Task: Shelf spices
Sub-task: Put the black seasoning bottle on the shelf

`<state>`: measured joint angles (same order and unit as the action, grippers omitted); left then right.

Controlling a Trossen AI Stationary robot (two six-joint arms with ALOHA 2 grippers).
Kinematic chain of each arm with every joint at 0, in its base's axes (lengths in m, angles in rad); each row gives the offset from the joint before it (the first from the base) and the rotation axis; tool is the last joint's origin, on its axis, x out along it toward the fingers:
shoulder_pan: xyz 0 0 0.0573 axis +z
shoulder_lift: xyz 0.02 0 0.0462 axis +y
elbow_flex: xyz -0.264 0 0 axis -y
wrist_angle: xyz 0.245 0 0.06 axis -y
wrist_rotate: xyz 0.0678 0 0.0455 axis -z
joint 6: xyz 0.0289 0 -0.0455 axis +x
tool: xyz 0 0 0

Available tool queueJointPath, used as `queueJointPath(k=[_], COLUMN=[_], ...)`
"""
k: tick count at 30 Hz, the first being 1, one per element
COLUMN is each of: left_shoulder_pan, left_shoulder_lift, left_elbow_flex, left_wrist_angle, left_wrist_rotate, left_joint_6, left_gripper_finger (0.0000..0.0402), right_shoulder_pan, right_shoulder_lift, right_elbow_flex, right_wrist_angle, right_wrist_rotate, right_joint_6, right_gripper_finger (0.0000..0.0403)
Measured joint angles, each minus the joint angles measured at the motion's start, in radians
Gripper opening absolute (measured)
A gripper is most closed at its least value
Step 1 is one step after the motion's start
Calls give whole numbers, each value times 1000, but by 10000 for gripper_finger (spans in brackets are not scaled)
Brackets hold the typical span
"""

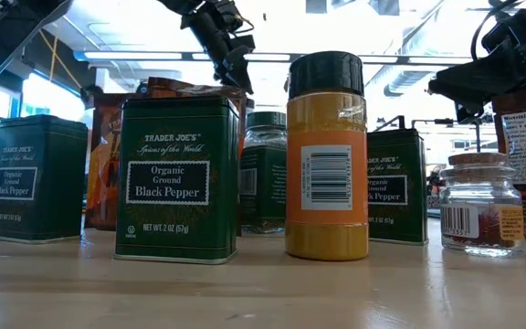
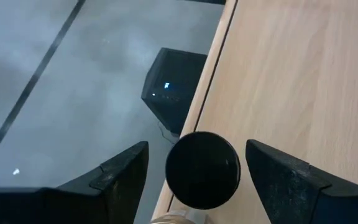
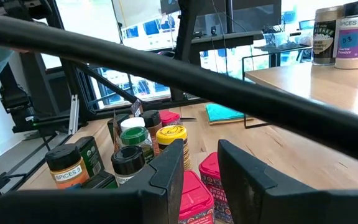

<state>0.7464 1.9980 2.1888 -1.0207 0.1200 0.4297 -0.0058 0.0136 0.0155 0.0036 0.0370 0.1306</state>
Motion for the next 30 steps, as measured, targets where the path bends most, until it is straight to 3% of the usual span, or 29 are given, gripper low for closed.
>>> queueJointPath(k=[9,18,23,30], left_shoulder_pan=[-17,-171,-322,-556], left_shoulder_lift=[-19,-206,-323,-455], left_elbow_flex=[126,121,-26,-347], left_wrist_angle=[-79,-140,-164,-115], left_wrist_rotate=[6,36,-2,-198], left_joint_6=[52,34,-56,-223], left_gripper_finger=[266,264,248,226], right_shoulder_pan=[0,0,0,0], right_shoulder_lift=[0,0,0,0], right_elbow_flex=[0,0,0,0], right_wrist_angle=[0,0,0,0], right_wrist_rotate=[0,0,0,0], right_joint_6=[0,0,0,0], right_gripper_finger=[94,94,94,94])
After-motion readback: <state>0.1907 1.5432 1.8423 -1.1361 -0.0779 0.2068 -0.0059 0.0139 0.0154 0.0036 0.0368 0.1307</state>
